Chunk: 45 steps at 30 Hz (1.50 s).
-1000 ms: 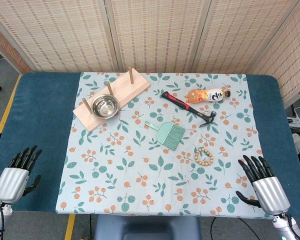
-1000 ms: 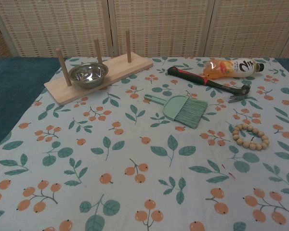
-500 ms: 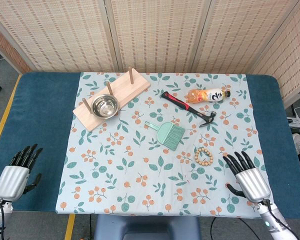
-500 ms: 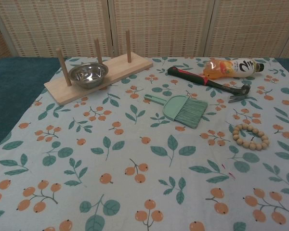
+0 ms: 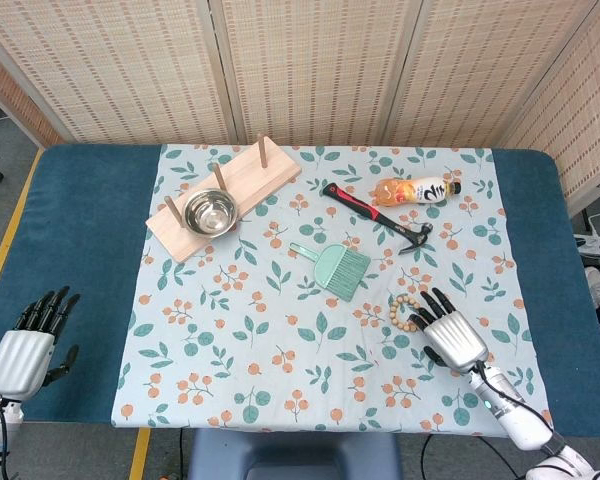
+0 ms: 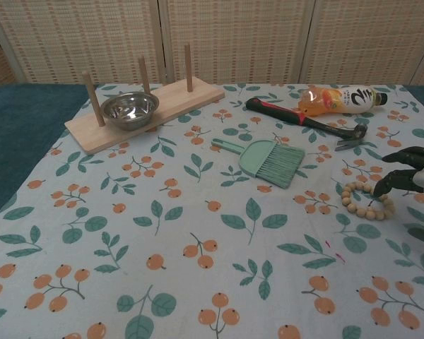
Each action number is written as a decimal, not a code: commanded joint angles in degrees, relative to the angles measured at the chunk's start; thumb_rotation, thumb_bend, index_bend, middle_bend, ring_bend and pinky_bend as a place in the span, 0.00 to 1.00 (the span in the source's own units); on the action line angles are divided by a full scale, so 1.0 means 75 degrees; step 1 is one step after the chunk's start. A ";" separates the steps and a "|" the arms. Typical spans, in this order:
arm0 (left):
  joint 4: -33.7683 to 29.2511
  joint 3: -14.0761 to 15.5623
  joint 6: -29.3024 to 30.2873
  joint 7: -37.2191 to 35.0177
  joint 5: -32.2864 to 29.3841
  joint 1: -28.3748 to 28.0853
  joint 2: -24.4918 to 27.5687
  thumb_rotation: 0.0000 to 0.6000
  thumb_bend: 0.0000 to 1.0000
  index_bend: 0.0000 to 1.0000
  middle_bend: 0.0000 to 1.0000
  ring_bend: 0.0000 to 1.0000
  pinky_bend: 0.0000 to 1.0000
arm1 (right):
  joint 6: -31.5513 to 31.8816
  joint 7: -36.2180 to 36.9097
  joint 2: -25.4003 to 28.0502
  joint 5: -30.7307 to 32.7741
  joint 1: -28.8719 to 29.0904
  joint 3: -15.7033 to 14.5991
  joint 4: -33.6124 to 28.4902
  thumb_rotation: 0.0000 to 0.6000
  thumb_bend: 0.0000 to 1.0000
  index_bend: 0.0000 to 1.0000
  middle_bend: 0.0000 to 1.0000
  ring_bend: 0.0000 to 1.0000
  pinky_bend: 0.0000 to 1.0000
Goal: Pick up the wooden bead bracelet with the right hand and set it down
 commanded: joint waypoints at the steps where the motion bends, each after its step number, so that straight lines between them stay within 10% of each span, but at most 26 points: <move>1: -0.0005 0.0005 -0.0003 -0.0012 0.0005 -0.0001 0.0005 1.00 0.43 0.00 0.00 0.00 0.16 | -0.0141 -0.0121 -0.0098 0.0157 0.0095 0.0034 0.0118 0.88 0.29 0.27 0.26 0.00 0.00; 26: 0.0015 -0.0015 -0.0068 -0.0031 -0.0062 -0.0028 0.0003 1.00 0.43 0.00 0.00 0.00 0.16 | -0.0709 -0.0721 -0.0793 0.0734 0.0665 -0.0072 0.0791 1.00 0.30 0.61 0.46 0.03 0.00; 32: 0.0019 -0.0017 -0.0061 -0.0006 -0.0069 -0.0025 -0.0001 1.00 0.44 0.00 0.00 0.00 0.16 | -0.0478 -0.0505 -0.1012 0.0762 0.0704 0.0006 0.1000 1.00 0.44 0.76 0.57 0.13 0.00; 45: 0.0011 -0.0018 -0.0039 -0.0014 -0.0071 -0.0016 0.0000 1.00 0.44 0.00 0.00 0.00 0.16 | -0.0100 0.0274 -0.0806 0.0733 0.0786 0.0083 0.0716 1.00 0.49 0.78 0.59 0.15 0.00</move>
